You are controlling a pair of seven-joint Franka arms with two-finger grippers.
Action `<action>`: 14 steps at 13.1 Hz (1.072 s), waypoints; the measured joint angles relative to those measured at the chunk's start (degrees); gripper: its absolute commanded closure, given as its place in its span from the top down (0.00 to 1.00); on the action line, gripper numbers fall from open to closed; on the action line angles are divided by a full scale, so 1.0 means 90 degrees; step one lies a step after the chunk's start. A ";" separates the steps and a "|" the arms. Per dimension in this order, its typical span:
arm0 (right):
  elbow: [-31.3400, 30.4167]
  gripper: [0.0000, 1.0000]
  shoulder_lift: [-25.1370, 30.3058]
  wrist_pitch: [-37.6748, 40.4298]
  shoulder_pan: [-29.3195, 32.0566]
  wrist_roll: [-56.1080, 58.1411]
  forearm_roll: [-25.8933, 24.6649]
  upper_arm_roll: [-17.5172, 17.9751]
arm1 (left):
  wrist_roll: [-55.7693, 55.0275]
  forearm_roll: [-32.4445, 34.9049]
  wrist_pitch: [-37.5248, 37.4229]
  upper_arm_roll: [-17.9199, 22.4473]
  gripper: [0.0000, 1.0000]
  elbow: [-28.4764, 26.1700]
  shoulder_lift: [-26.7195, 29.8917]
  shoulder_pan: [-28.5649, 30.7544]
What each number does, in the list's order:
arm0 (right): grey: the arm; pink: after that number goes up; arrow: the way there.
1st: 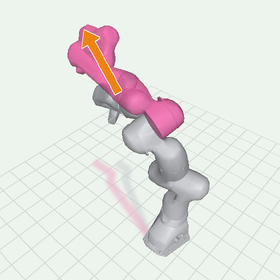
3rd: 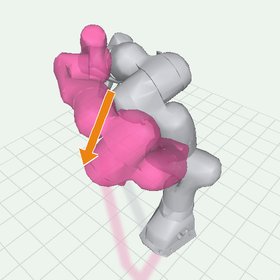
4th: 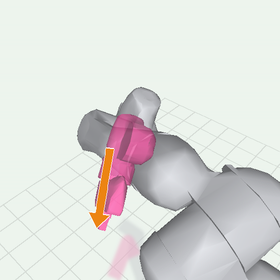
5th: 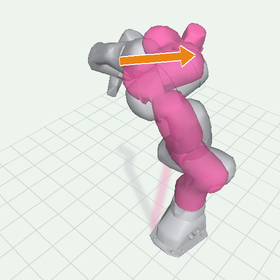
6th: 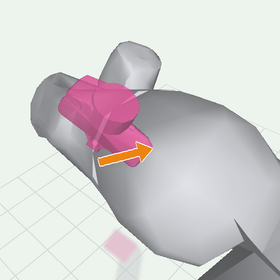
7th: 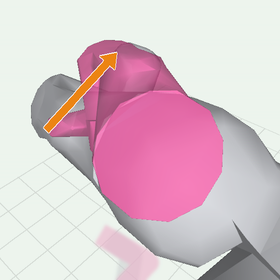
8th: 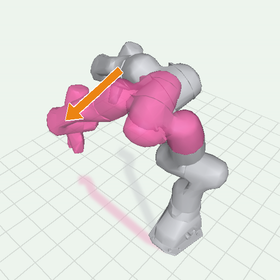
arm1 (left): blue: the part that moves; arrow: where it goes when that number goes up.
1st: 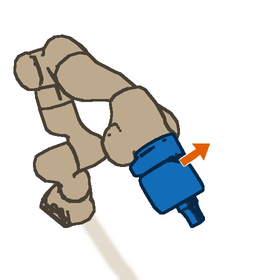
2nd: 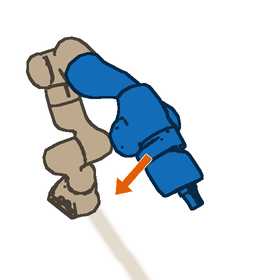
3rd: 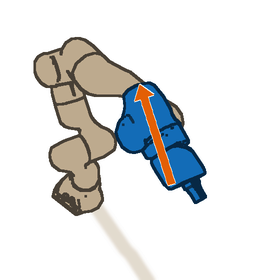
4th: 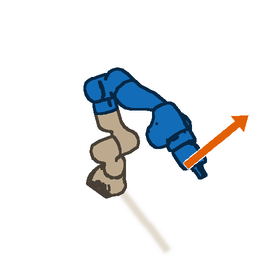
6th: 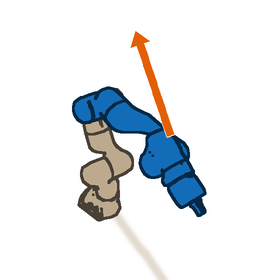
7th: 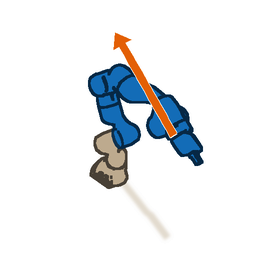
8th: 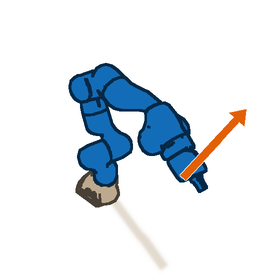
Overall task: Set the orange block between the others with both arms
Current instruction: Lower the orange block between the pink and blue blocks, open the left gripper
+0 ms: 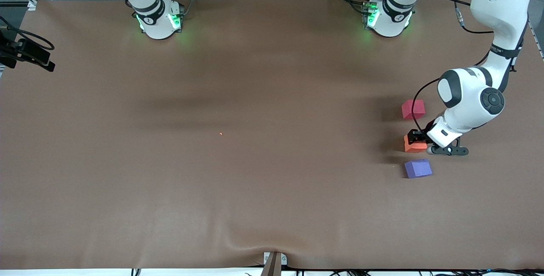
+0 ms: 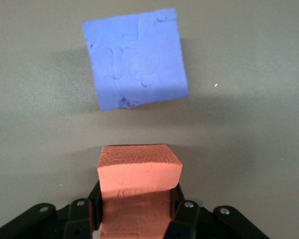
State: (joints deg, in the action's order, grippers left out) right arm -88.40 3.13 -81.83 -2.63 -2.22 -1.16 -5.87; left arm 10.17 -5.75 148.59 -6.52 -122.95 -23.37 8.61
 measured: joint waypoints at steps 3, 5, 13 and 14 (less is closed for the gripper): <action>0.0000 1.00 0.0000 0.0000 0.0000 0.0000 0.0000 0.0007 | 0.0015 0.0000 0.0007 -0.0001 0.89 0.0000 -0.0039 0.0043; 0.0000 1.00 -0.0002 0.0000 0.0000 0.0000 0.0000 0.0010 | 0.0015 0.0000 0.0008 -0.0004 1.00 0.0000 -0.0049 0.0043; 0.0000 1.00 -0.0013 0.0004 0.0000 0.0000 0.0000 0.0016 | 0.0015 0.0000 0.0090 -0.0009 1.00 0.0243 -0.0086 0.0043; 0.0000 1.00 -0.0014 0.0004 -0.0001 0.0000 0.0000 0.0016 | 0.0015 0.0000 0.0089 -0.0015 1.00 0.0339 -0.0065 0.0042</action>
State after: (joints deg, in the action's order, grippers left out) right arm -88.40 3.00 -81.79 -2.64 -2.22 -1.16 -5.73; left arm 10.30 -5.75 149.39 -6.65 -119.90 -23.96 8.99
